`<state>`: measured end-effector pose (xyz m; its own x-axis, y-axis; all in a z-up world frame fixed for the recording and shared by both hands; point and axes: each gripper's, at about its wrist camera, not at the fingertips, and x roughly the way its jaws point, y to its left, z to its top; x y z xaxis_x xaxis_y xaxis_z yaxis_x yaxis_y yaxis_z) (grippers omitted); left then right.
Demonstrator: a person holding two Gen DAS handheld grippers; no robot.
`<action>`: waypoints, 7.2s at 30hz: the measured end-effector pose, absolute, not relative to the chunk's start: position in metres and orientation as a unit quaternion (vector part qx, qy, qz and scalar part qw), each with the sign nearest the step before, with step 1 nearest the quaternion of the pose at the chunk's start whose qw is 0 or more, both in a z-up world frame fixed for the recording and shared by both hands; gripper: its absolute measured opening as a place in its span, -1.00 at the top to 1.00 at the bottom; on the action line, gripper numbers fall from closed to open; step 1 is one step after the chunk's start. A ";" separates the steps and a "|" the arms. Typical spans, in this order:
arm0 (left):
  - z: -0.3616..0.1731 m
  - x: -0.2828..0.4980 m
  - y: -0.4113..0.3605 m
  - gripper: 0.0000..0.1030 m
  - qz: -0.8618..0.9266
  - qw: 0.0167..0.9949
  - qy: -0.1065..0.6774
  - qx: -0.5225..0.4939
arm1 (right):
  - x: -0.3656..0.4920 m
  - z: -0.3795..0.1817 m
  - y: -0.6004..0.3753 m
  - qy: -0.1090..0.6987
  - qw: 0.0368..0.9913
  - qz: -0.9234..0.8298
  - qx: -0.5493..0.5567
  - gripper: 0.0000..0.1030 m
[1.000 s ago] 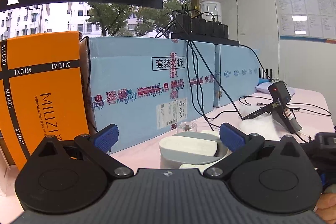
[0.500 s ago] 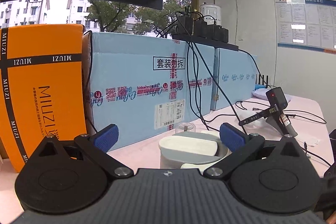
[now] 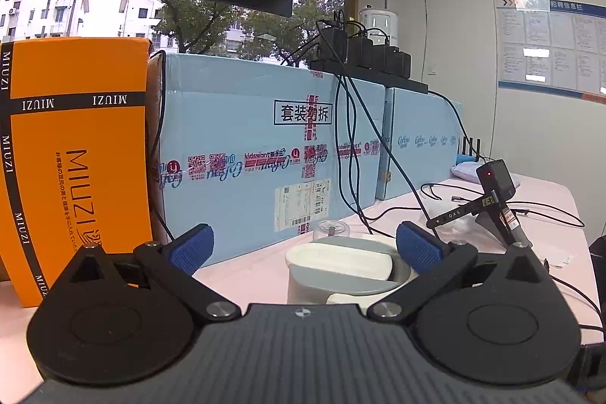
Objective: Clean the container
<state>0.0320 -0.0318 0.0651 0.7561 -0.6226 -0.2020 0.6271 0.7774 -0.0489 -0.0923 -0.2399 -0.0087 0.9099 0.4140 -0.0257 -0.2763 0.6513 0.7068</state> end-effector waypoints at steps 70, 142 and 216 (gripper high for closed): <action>0.062 0.036 -0.030 -1.00 -0.344 0.933 0.104 0.000 | -0.084 -0.014 -0.187 0.312 0.930 0.191 -0.044 0.13; 0.056 0.030 0.004 -1.00 -0.304 0.945 0.100 -0.063 | -0.090 -0.006 -0.197 0.221 0.959 0.166 0.067 0.75; 0.038 -0.007 0.020 -1.00 -0.250 0.966 0.035 -0.063 | -0.085 0.006 -0.194 0.163 0.968 0.156 0.110 0.73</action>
<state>-0.0072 0.0199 0.0380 0.8728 -0.4867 -0.0360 0.4779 0.8673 -0.1390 -0.0848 -0.1940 0.0060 0.8983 0.3381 -0.2806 -0.2667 0.9271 0.2632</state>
